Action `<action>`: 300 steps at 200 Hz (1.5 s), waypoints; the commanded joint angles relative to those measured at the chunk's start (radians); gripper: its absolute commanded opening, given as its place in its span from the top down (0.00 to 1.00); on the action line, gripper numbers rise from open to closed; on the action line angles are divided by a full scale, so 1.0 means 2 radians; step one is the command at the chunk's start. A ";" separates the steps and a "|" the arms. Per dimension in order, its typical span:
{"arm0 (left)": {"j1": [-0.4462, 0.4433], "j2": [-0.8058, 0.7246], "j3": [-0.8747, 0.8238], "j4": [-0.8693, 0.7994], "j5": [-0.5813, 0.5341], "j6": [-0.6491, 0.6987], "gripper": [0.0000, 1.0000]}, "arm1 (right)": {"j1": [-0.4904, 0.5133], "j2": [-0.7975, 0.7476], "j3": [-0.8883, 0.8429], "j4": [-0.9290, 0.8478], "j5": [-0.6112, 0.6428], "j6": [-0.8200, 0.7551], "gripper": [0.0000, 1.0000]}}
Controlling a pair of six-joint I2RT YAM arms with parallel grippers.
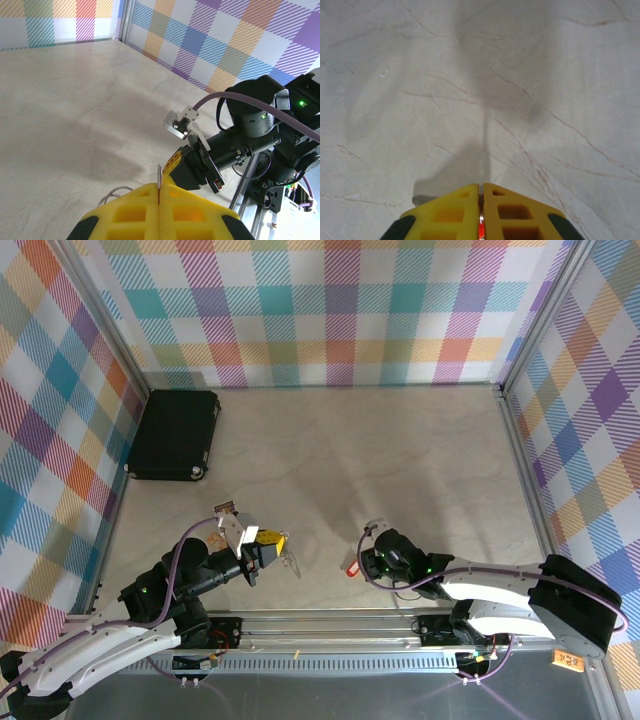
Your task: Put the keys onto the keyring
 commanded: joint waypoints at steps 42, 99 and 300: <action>-0.003 -0.026 -0.003 0.024 -0.003 0.003 1.00 | 0.003 -0.129 0.073 -0.244 0.032 0.050 0.58; -0.003 -0.026 -0.003 0.032 0.008 0.005 1.00 | -0.046 -0.056 0.231 -0.432 -0.045 0.012 0.39; -0.003 -0.021 -0.007 0.045 0.027 0.007 1.00 | -0.165 0.236 0.287 -0.403 -0.244 -0.087 0.58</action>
